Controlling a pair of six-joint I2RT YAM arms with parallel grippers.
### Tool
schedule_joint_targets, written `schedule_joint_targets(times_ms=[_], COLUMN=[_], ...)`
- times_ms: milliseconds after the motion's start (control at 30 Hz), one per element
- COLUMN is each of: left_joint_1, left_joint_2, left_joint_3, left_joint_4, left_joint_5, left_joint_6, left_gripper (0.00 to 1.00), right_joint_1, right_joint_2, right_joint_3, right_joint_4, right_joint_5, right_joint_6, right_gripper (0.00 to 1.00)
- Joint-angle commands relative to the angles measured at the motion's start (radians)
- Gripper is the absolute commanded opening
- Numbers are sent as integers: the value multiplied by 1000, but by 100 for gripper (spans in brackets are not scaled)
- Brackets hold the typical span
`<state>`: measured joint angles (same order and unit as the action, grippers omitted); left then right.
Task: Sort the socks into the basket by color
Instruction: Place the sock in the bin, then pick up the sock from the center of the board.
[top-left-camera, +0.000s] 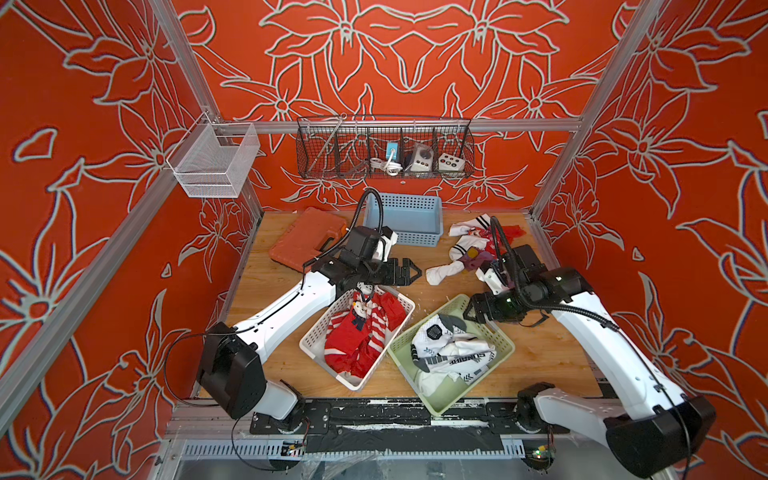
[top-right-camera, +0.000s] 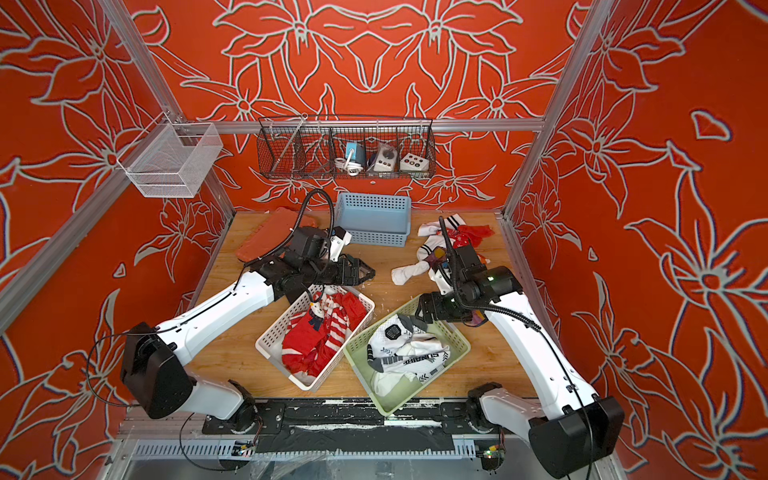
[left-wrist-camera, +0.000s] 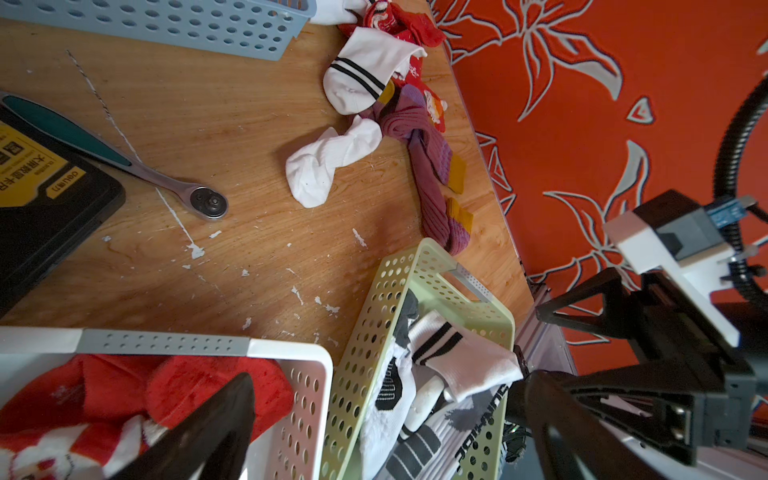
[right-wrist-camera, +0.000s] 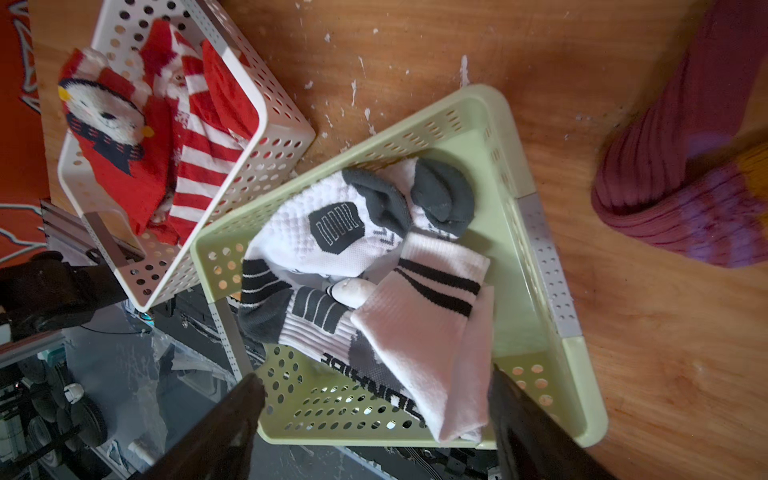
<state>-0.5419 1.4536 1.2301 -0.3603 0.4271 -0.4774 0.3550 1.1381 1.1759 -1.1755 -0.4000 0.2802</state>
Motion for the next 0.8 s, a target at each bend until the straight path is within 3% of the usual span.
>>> schedule_joint_targets(times_ms=[0,100,767], left_joint_1=[7,6,-25], left_joint_2=[-38,-37,53], left_joint_3=[-6,-7,46], left_joint_4=[7,6,-100], left_joint_5=[-8,0,-52], left_joint_6=[22,22,108], left_gripper=[99,99,99], right_joint_1=[7,7,-29], right_joint_2=[-2,14,28], right_joint_3=[59,105,150], right_joint_4=[-29,-32,76], right_joint_5=[32,47,148], right_joint_6=[-4,-6,27], right_gripper=[94,98,98])
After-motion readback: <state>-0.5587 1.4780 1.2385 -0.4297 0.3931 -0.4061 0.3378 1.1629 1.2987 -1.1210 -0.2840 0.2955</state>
